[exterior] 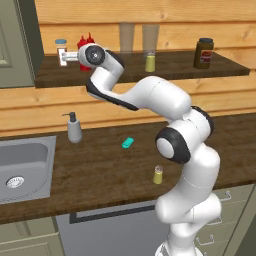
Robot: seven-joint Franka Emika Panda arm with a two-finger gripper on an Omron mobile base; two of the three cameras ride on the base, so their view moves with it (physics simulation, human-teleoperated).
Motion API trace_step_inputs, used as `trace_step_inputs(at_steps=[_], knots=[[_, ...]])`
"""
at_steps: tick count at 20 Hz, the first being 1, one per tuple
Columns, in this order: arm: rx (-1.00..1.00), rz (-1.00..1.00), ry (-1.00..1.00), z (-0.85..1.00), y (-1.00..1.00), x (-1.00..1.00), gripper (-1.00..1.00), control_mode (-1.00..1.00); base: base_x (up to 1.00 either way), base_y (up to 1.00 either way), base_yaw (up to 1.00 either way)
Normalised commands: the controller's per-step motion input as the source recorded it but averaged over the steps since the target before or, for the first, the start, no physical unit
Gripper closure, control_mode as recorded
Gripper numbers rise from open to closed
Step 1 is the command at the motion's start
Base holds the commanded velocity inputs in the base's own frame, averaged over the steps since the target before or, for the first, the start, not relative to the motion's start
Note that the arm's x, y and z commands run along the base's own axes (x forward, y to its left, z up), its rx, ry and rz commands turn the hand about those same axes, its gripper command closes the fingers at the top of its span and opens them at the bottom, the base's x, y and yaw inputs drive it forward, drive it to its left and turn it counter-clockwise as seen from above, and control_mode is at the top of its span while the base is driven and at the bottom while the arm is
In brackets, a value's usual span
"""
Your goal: Put the shaker and condiment bottle from the counter next to their counterparts in the cabinet.
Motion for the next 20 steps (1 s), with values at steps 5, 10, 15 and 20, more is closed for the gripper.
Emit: trace_step_inputs(at_steps=[5, 10, 15, 20], knots=[[-0.01, 0.00, -0.03, -0.37, 0.01, 0.12, 1.00, -1.00, 0.00, 0.00, 0.00], [0.00, 0.00, -0.05, -0.23, 0.00, 0.08, 1.00, -1.00, 0.00, 0.00, 0.00], [0.00, 0.00, -0.02, -0.15, 0.00, 0.07, -1.00, -1.00, 0.00, 0.00, 0.00], [0.00, 0.00, -0.01, -0.08, 0.00, 0.02, -1.00, -1.00, 0.00, 0.00, 0.00]])
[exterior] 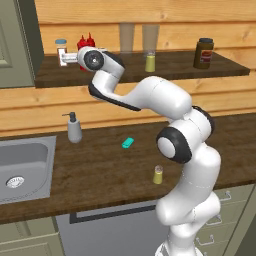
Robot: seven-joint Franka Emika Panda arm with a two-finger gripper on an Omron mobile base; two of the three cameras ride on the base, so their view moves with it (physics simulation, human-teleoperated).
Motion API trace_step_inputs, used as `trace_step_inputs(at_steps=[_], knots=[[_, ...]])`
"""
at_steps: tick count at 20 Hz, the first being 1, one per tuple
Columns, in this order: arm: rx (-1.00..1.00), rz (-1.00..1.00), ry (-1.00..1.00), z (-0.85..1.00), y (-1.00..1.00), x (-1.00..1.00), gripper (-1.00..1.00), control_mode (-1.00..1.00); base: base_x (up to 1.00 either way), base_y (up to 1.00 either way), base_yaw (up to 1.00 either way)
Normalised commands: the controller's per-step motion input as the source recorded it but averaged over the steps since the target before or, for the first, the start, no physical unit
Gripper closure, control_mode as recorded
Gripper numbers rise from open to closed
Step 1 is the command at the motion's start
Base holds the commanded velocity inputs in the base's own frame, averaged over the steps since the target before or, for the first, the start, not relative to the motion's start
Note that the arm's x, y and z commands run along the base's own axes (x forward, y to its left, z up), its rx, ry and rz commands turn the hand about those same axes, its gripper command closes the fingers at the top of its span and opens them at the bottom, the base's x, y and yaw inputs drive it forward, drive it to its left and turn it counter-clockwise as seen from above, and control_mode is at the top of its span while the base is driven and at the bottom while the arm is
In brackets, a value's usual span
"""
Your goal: Put the shaker and condiment bottle from the counter next to their counterparts in the cabinet.
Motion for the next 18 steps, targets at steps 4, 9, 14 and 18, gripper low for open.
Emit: trace_step_inputs(at_steps=[4, 9, 14, 18], knots=[[0.00, -0.01, 0.00, 0.14, 0.00, -0.05, -1.00, -1.00, 0.00, 0.00, 0.00], [0.00, -0.05, 0.00, 0.21, 0.01, -0.23, -1.00, -1.00, 0.00, 0.00, 0.00], [0.00, -0.06, 0.00, 0.14, 0.01, -0.43, -1.00, -1.00, 0.00, 0.00, 0.00], [0.03, -0.12, 0.00, 0.01, 0.00, -0.62, -1.00, -1.00, 0.00, 0.00, 0.00]])
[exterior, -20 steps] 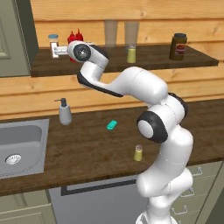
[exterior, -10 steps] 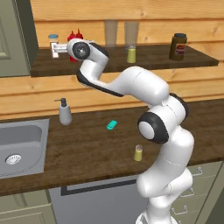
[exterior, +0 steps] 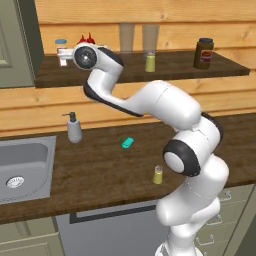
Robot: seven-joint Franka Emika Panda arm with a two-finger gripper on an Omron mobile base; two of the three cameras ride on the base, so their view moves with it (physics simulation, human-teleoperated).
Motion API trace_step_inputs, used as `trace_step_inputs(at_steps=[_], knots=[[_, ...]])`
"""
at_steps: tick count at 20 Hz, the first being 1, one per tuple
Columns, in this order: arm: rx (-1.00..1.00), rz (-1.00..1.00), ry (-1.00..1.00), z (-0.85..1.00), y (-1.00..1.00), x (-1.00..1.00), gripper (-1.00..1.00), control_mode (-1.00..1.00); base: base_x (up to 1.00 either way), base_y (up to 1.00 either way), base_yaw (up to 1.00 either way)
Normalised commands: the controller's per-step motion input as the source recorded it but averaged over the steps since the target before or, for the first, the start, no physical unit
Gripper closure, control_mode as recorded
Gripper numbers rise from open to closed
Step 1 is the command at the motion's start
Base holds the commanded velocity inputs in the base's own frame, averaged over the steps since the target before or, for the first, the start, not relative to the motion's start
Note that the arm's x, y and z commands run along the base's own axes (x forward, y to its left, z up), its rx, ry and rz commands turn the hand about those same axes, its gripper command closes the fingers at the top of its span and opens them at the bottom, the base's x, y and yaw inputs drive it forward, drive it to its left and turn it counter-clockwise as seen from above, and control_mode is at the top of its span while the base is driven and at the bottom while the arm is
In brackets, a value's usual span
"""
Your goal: Put the shaker and condiment bottle from the counter next to their counterparts in the cabinet.
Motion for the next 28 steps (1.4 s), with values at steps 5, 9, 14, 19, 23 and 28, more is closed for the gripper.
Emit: trace_step_inputs(at_steps=[5, 9, 14, 19, 23, 28], knots=[[0.05, -0.13, 0.00, 0.00, -0.12, -0.71, -1.00, -1.00, 0.00, 0.00, 0.00], [0.12, -0.14, 0.00, 0.00, -0.38, -0.78, -1.00, -1.00, 0.00, 0.00, 0.00], [0.17, -0.15, 0.00, 0.00, -0.69, -0.83, -1.00, -1.00, 0.00, 0.00, 0.00], [0.21, -0.17, -0.02, 0.00, -0.75, -0.93, -1.00, -1.00, 0.00, 0.00, 0.00], [0.22, -0.19, -0.02, 0.00, -0.71, -0.96, -1.00, -1.00, 0.00, 0.00, 0.00], [0.17, -0.20, 0.00, -0.18, -0.61, -0.70, -1.00, -1.00, 0.00, 0.00, 0.00]])
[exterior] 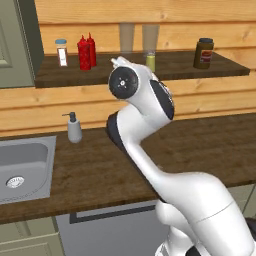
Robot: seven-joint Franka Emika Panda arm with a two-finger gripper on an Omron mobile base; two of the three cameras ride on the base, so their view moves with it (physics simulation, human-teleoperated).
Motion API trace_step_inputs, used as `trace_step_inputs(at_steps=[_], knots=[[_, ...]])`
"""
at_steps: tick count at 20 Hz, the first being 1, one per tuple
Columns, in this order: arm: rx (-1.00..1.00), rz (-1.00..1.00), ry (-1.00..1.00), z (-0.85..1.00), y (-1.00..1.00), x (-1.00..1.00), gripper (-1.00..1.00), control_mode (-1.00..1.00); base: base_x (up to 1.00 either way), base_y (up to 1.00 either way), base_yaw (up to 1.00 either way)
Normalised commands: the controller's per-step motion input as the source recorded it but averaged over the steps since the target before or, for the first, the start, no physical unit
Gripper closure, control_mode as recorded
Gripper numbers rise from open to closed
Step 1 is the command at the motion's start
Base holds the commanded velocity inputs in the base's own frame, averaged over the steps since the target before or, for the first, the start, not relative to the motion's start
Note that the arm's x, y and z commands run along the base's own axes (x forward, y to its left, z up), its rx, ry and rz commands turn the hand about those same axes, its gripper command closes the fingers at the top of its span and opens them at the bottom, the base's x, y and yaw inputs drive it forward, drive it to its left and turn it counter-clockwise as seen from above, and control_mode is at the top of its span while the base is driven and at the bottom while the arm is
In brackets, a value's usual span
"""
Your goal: Put the shaker and condiment bottle from the counter next to their counterparts in the cabinet.
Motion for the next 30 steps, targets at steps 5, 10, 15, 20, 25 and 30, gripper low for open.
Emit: trace_step_inputs(at_steps=[5, 10, 15, 20, 25, 30], knots=[[0.04, -0.17, -0.01, -0.66, -0.35, -0.40, -1.00, -1.00, 0.00, 0.00, 0.00], [0.01, -0.13, -0.04, -0.83, -0.30, -0.23, -1.00, -1.00, 0.00, 0.00, 0.00], [0.00, -0.05, -0.03, -0.96, -0.30, -0.28, -1.00, -1.00, 0.00, 0.00, 0.00], [0.00, 0.00, -0.06, -0.80, -0.12, -0.22, -1.00, -1.00, 0.00, 0.00, 0.00], [0.00, -0.04, -0.05, -0.72, 0.00, -0.01, -1.00, -1.00, 0.00, 0.00, 0.00], [0.00, -0.06, 0.00, -0.81, -0.15, 0.00, -1.00, -1.00, 0.00, 0.00, 0.00]])
